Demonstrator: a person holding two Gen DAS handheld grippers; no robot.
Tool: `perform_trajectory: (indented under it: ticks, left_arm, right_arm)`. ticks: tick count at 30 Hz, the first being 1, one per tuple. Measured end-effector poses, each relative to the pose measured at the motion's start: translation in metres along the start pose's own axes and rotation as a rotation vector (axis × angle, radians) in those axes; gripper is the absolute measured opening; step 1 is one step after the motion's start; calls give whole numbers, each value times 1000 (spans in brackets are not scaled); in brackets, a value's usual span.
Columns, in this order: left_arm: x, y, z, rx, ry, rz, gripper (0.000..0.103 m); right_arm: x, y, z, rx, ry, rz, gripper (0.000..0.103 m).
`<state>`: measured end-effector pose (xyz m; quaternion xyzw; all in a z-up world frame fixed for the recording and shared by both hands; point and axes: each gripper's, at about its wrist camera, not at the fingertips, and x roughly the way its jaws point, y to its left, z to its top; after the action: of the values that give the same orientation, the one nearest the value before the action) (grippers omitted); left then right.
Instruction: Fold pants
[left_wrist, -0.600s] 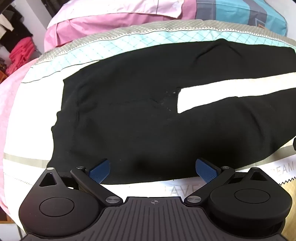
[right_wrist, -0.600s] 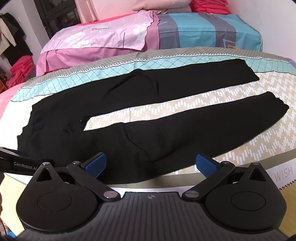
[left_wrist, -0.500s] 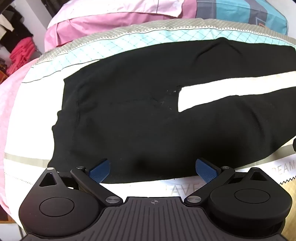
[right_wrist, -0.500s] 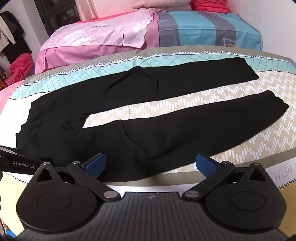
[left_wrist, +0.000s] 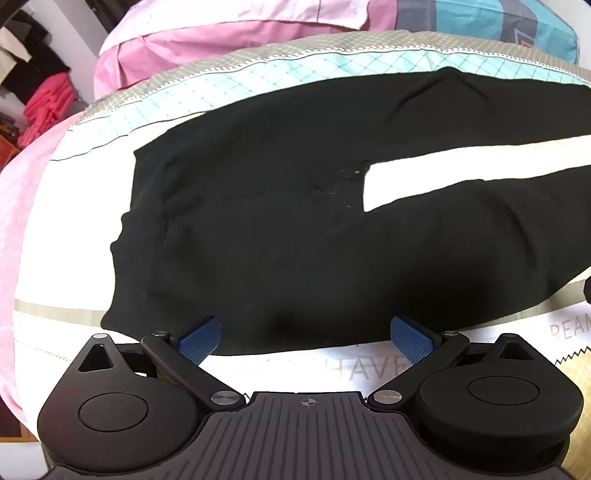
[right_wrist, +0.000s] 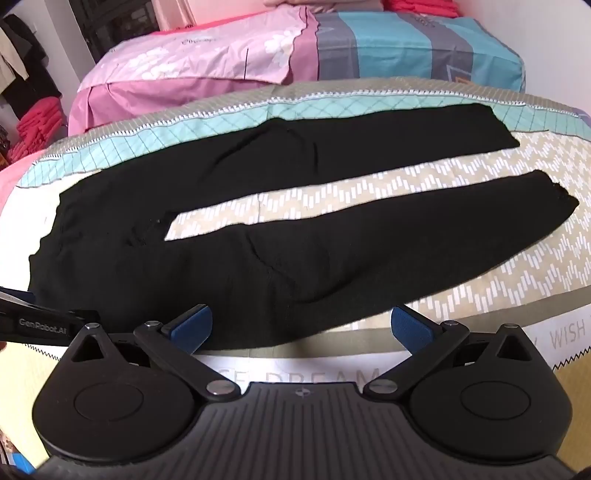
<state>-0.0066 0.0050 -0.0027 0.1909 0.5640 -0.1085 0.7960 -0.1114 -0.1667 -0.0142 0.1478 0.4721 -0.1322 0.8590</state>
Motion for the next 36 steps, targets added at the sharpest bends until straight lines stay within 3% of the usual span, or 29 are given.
perform_trajectory:
  ticks: [5, 36]
  left_arm:
    - [5, 9, -2, -24, 36, -2, 103]
    - [9, 12, -6, -52, 58, -21, 103]
  right_arm:
    - [1, 5, -1, -18, -6, 12, 103]
    - [18, 8, -1, -33, 59, 38, 103]
